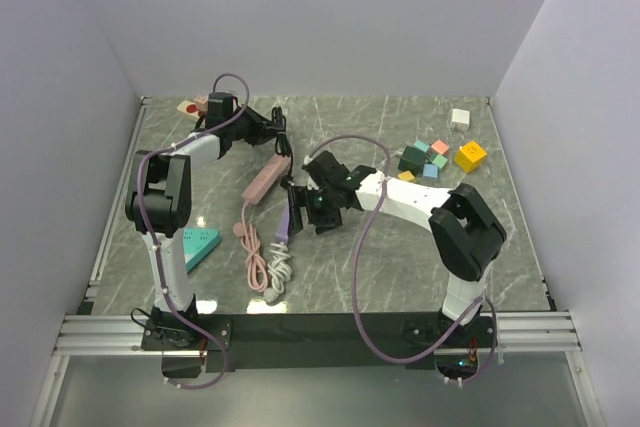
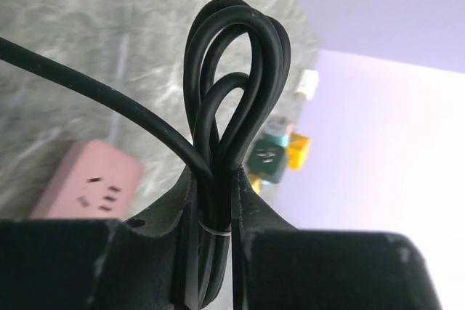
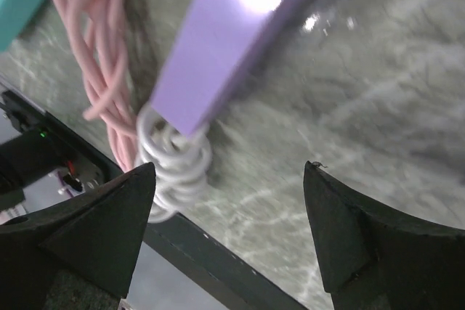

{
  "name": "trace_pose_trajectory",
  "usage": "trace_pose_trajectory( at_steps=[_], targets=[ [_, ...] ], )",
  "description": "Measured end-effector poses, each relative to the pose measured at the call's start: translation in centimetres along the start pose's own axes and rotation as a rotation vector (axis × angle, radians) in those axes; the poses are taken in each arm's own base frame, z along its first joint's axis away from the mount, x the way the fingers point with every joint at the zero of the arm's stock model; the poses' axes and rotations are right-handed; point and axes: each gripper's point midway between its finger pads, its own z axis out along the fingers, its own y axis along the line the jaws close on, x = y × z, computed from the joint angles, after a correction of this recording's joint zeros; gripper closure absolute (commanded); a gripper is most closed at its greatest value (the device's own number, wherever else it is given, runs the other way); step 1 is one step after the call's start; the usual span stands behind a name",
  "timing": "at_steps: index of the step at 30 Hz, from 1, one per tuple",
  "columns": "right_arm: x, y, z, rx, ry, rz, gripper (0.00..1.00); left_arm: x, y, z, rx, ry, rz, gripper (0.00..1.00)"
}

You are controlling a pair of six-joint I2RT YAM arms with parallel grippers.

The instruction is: Pull the plug off the socket

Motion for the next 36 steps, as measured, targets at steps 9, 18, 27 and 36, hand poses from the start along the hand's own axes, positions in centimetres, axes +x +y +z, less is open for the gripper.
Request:
trace_pose_trajectory(
  at_steps=[9,18,27,36],
  targets=[
    [-2.8,3.1,2.0,-0.032,-0.027,-0.009,0.07,-0.8,-4.3,-0.3,0.175,-0.015,-0.085,0.99],
    [-2.5,2.8,5.1,0.074,0.002,0.05,0.12,-0.2,-6.5,-1.1,0.222,0.043,-0.077,0.99],
    [-2.7,7.4,9.5,0.049,0.058,-0.049,0.21,1.2,-9.5,-6.2,0.2,0.067,0.095,0.99],
    [-0.7,15.9,13.2,-0.123,0.111,-0.248,0.21,1.1,-10.2,-11.0,0.175,0.045,0.206,0.99]
  ],
)
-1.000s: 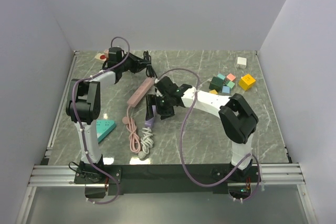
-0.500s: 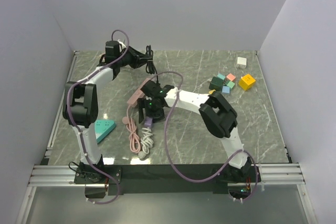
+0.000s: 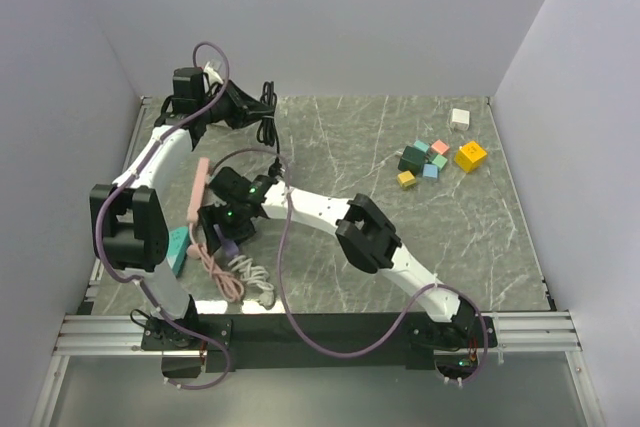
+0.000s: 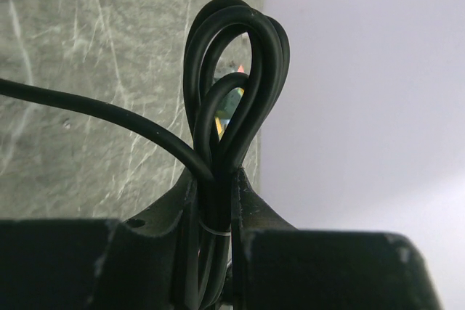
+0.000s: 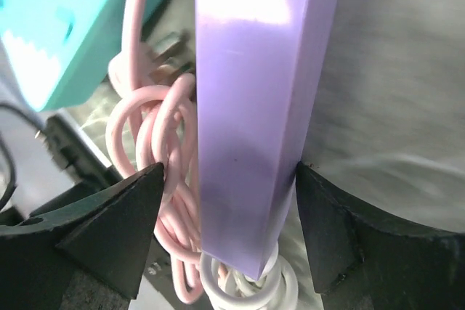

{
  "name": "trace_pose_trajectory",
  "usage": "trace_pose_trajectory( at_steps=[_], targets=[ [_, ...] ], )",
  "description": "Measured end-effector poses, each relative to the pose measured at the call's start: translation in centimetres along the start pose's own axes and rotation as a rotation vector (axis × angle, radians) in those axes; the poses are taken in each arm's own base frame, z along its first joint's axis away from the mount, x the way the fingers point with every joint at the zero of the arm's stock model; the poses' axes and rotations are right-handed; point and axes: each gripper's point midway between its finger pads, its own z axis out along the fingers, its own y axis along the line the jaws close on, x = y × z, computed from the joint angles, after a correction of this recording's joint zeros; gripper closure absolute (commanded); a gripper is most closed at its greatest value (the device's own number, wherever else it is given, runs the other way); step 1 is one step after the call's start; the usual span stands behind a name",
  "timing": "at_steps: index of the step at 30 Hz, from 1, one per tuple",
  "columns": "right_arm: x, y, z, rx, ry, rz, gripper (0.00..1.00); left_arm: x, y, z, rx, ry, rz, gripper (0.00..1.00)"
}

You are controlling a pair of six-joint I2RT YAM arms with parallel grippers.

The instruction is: Pull the plug off the socket

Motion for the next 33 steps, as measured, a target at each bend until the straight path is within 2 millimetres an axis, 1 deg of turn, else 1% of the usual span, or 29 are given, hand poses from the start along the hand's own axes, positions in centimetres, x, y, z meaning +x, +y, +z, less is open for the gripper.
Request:
trace_pose_trajectory(
  at_steps=[1,3,6,7,9,10,11,13,14,15,16,17,19,21,23,25,26,28,30,33],
  targets=[
    [0.2,1.0,0.4,-0.033,0.012,-0.024,0.2,0.1,0.2,-0.1,-0.007,0.005,0.003,0.99],
    [0.8,2.2,0.8,-0.072,0.031,-0.056,0.18,0.5,0.6,-0.2,-0.021,0.023,0.007,0.99],
    [1.7,3.6,0.9,-0.13,0.054,-0.099,0.12,1.2,1.4,-0.3,-0.034,0.047,0.004,0.99],
    [2.0,3.8,0.9,-0.142,0.052,-0.111,0.07,1.4,1.6,-0.3,-0.035,0.053,0.003,0.99],
    [3.6,3.1,0.2,-0.141,0.056,-0.118,0.01,1.9,2.1,-0.2,-0.042,0.066,-0.004,0.99],
    [4.3,2.6,-0.8,-0.124,0.05,-0.117,0.0,2.0,2.3,-0.2,-0.043,0.07,-0.008,0.99],
    [5.4,1.7,-2.0,-0.107,0.046,-0.12,0.0,2.2,2.5,-0.2,-0.046,0.074,-0.011,0.99],
    [7.9,0.1,-5.0,-0.066,0.04,-0.105,0.0,2.5,2.8,-0.2,-0.048,0.081,-0.017,0.99],
    [9.2,-0.9,-7.2,-0.04,0.03,-0.091,0.0,2.6,3.0,-0.1,-0.05,0.084,-0.018,0.99],
    [9.6,-1.4,-9.2,-0.034,0.001,-0.08,0.0,2.7,3.1,0.0,-0.052,0.087,-0.02,0.99],
    [9.6,-1.7,-10.7,-0.032,-0.039,-0.076,0.0,2.8,3.3,0.3,-0.054,0.092,-0.02,0.99],
    [9.4,-2.2,-12.8,-0.026,-0.092,-0.059,0.0,3.1,3.7,0.6,-0.059,0.1,-0.018,0.99],
    [8.5,-3.0,-16.2,-0.018,-0.186,-0.029,0.0,3.9,4.4,1.5,-0.07,0.125,-0.011,0.99],
    [7.1,-4.2,-19.6,-0.003,-0.289,0.012,0.0,5.8,5.2,3.0,-0.085,0.173,0.005,0.99],
    [6.5,-5.4,-22.0,0.015,-0.365,0.048,0.0,8.4,6.1,4.7,-0.103,0.235,0.027,0.99],
    [6.1,-7.0,-24.5,0.041,-0.434,0.091,0.0,11.9,7.2,6.2,-0.131,0.304,0.049,0.99],
    [6.1,-7.8,-25.5,0.061,-0.46,0.113,0.0,13.8,7.8,6.6,-0.147,0.34,0.054,0.99],
    [6.2,-9.4,-27.7,0.099,-0.511,0.154,0.0,18.0,8.9,6.9,-0.175,0.426,0.061,0.99],
    [6.1,-10.7,-30.0,0.136,-0.565,0.194,0.0,22.6,9.8,6.6,-0.204,0.519,0.078,0.99],
    [6.0,-12.7,-33.1,0.193,-0.648,0.248,0.0,28.4,9.9,5.9,-0.226,0.637,0.128,0.99]
  ],
)
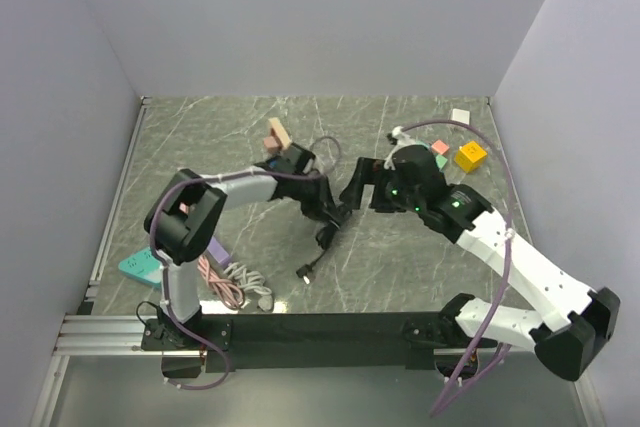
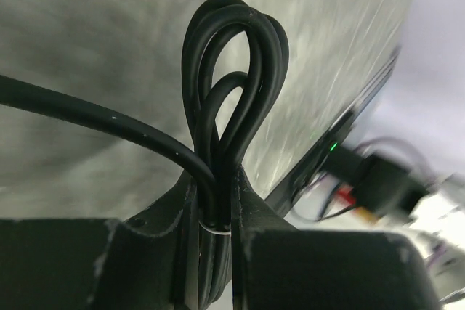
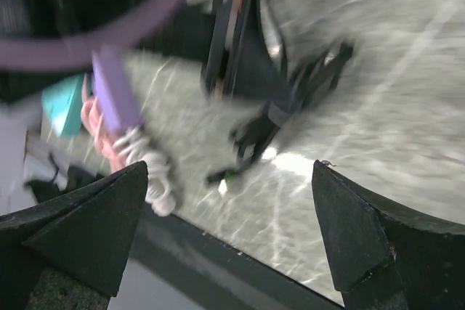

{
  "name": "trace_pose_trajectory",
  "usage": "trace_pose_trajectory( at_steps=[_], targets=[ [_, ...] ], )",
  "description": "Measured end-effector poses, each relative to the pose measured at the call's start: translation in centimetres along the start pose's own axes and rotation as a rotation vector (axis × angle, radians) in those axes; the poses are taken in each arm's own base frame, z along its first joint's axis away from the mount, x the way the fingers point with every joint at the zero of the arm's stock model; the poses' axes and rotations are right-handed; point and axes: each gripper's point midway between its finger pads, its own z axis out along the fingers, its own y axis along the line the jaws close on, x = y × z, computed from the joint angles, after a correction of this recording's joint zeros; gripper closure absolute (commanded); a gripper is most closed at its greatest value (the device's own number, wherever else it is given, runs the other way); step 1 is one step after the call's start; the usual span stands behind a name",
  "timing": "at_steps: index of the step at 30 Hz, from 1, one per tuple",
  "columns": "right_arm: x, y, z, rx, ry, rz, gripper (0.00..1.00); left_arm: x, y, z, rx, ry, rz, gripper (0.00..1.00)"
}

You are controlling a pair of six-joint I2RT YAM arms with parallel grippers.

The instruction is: Pull the plug off the socket

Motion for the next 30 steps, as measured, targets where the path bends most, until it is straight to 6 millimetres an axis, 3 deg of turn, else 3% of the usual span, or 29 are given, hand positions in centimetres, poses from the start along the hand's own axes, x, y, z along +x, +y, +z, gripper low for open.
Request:
trace_pose_trajectory(
  at_steps=[3,7,10,14,15,16,17,20,21,22,26,30],
  targets=[
    [-1.3,-2.3,-1.2,0.072,-0.051,0.035,0.0,4.1,-1.4,2.1,-0.012,0.079,0.073,0.99],
    [-1.6,-4.8,-1.2,0.159,-0.049,0.071,0.0,10.1,-2.0,4.1,-0.037,0.178,0.139,1.0],
    [-1.6,-6.4,-1.0,0.218,-0.041,0.098,0.0,14.7,-1.7,4.2,-0.057,0.238,0.154,0.99],
    [-2.5,-8.1,-1.3,0.27,-0.071,0.149,0.0,18.6,-1.7,3.2,-0.084,0.255,0.166,0.98],
    [-2.6,-8.4,-1.3,0.28,-0.075,0.157,0.0,19.1,-1.7,2.9,-0.092,0.256,0.167,0.84],
    [-2.8,-8.7,-1.2,0.288,-0.078,0.166,0.0,19.6,-1.7,2.6,-0.104,0.254,0.168,0.73],
    [-2.8,-9.0,-1.1,0.295,-0.077,0.174,0.0,20.0,-1.7,2.2,-0.116,0.251,0.169,0.55],
    [-2.8,-9.9,-0.3,0.32,-0.054,0.196,0.0,19.9,-2.5,1.3,-0.118,0.223,0.159,0.27],
    [-2.9,-10.1,0.2,0.328,-0.039,0.202,0.0,19.7,-2.9,1.0,-0.111,0.206,0.158,0.1],
    [-3.0,-10.3,0.7,0.334,-0.025,0.205,0.0,19.3,-3.3,0.7,-0.106,0.183,0.165,0.04],
    [-3.1,-10.9,3.3,0.35,0.04,0.208,0.0,17.6,-4.7,-1.0,-0.113,0.089,0.166,0.01],
    [-2.5,-11.4,6.3,0.349,0.117,0.207,0.0,14.9,-7.4,-2.7,-0.089,-0.023,0.187,0.01]
  ],
)
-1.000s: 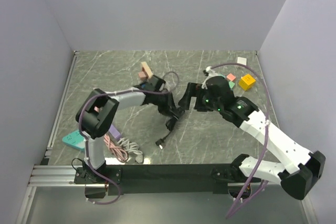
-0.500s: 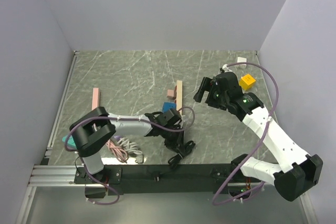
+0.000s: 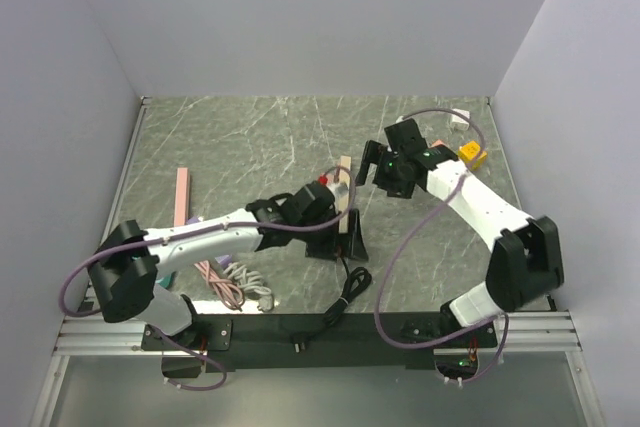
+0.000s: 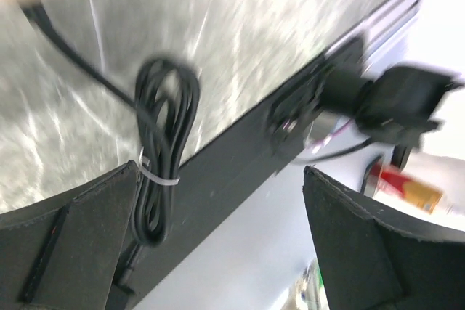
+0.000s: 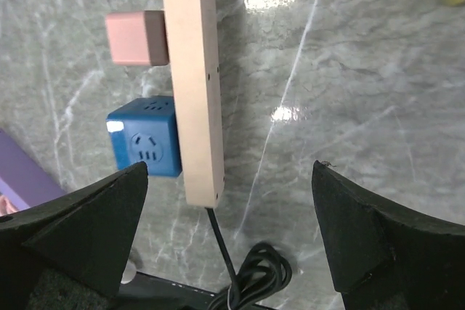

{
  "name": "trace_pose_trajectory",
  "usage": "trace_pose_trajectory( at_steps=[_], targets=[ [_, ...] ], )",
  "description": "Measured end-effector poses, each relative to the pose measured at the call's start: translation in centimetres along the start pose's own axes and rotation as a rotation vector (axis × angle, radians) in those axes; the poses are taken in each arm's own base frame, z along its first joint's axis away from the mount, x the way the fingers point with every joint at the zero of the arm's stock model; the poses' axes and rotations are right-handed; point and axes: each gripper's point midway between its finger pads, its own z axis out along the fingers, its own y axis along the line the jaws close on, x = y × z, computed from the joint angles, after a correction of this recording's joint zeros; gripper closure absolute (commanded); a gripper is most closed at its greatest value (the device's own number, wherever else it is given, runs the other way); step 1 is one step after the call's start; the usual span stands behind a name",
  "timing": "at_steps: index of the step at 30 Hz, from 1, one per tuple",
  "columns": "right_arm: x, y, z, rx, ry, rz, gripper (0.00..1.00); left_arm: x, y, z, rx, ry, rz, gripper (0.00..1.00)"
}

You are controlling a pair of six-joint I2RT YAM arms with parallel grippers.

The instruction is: Pull the plug off the socket

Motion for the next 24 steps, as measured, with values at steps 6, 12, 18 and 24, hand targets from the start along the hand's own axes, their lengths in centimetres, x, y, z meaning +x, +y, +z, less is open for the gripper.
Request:
trace_pose_trajectory(
  at_steps=[6,12,18,24],
  targets=[
    [1.1,0.3,3.9,0.004,0.112,-0.024,0.0,-7.3,0.6,-4.3,-0.004,-0.227,-0.045,0.01],
    [0.9,1.4,6.3,-0.026,0.151,-0.049,0.09,-14.6,7.1,-9.9,-0.082,-0.464,-0.173,0.01],
    [1.6,2.4,8.5,-0.049,0.191,-0.084,0.12,-15.9,9.5,-9.4,-0.125,-0.466,-0.143,0.03],
    [4.5,3.2,10.8,-0.063,0.27,-0.116,0.18,-16.0,11.0,-6.6,-0.13,-0.401,-0.111,0.07]
  ],
)
